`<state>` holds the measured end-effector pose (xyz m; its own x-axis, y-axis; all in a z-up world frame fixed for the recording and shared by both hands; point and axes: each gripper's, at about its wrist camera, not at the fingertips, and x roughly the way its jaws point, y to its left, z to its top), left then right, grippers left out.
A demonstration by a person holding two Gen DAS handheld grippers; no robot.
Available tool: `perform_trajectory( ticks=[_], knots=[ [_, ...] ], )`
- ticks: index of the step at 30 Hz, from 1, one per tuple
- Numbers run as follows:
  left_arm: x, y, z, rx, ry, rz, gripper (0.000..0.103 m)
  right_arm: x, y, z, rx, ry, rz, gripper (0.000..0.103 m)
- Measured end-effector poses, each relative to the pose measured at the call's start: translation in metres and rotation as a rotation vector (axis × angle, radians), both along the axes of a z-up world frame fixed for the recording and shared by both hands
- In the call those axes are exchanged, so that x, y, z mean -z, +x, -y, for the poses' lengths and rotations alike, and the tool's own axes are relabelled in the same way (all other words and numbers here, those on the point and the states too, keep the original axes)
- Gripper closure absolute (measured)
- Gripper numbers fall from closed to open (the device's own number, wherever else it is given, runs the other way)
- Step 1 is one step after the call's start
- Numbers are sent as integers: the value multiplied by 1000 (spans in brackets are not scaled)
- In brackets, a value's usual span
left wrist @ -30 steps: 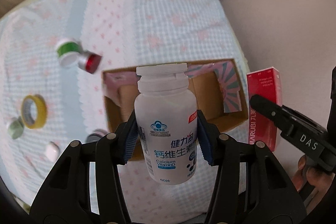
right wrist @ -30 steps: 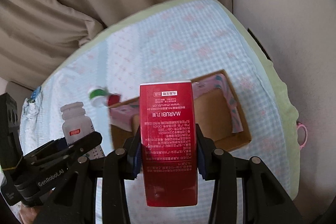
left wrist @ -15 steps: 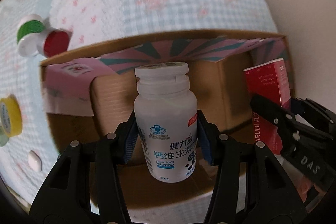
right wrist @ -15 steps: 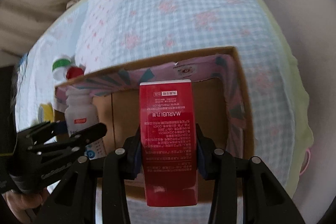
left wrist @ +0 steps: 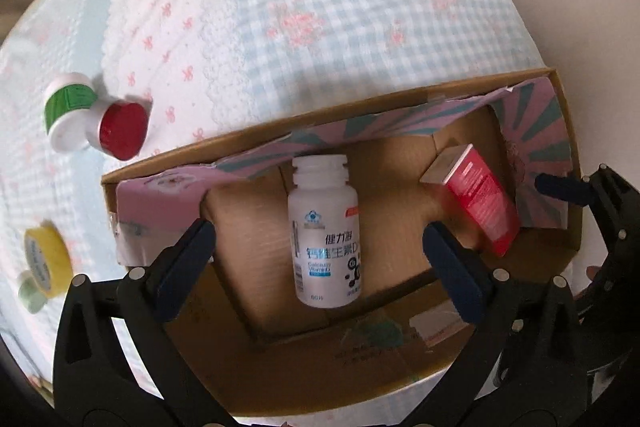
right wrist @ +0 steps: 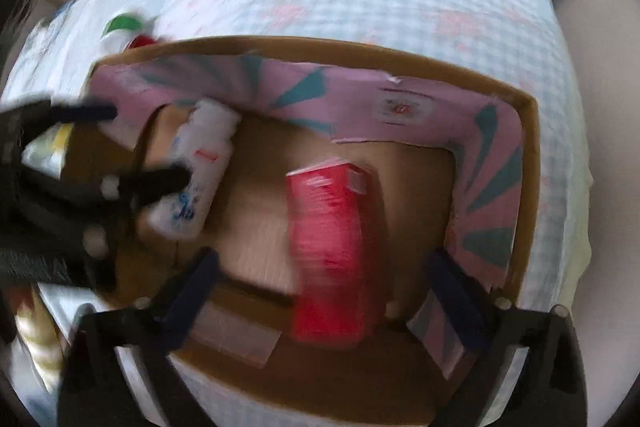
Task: Organize rigid objects
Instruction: 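Open both tools to drop the bottle and red box into the box, then move both tools back toward the tape roll and pale green jar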
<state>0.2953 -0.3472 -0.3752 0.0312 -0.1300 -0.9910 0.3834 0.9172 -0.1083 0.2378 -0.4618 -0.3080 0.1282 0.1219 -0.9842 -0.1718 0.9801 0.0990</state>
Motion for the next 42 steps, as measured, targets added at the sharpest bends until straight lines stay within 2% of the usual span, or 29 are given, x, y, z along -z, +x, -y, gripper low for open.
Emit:
perform_trajectory(
  ticks=[5,14,19,25,30,35,38,42],
  knots=[
    [1,2,-4,-15,-5,-25,0,-2,-17,-2,-69,-5,17,0],
    [-20,-13,-10,-17,-17,2,0,-23,-25,5,-4,12,100,0],
    [-48,-19,-18,-30,-31,56,0,-48,-29,4,21,2,143,0],
    [-107,-36,-37,-37,-54,129,0,-91,-35,-4,19,7,150,0],
    [-163,-52,-76,-81,-97,199,0,-136,-48,-29,-5,-9,181,0],
    [-209,-76,-135,-137,-121,262,0,-178,-61,-68,-29,-17,240,0],
    [-230,-93,-176,-160,-90,321,0,-205,-75,-98,-41,28,282,0],
    [-250,-113,-240,-195,-58,378,0,-217,-90,-135,-32,39,305,0]
  ],
)
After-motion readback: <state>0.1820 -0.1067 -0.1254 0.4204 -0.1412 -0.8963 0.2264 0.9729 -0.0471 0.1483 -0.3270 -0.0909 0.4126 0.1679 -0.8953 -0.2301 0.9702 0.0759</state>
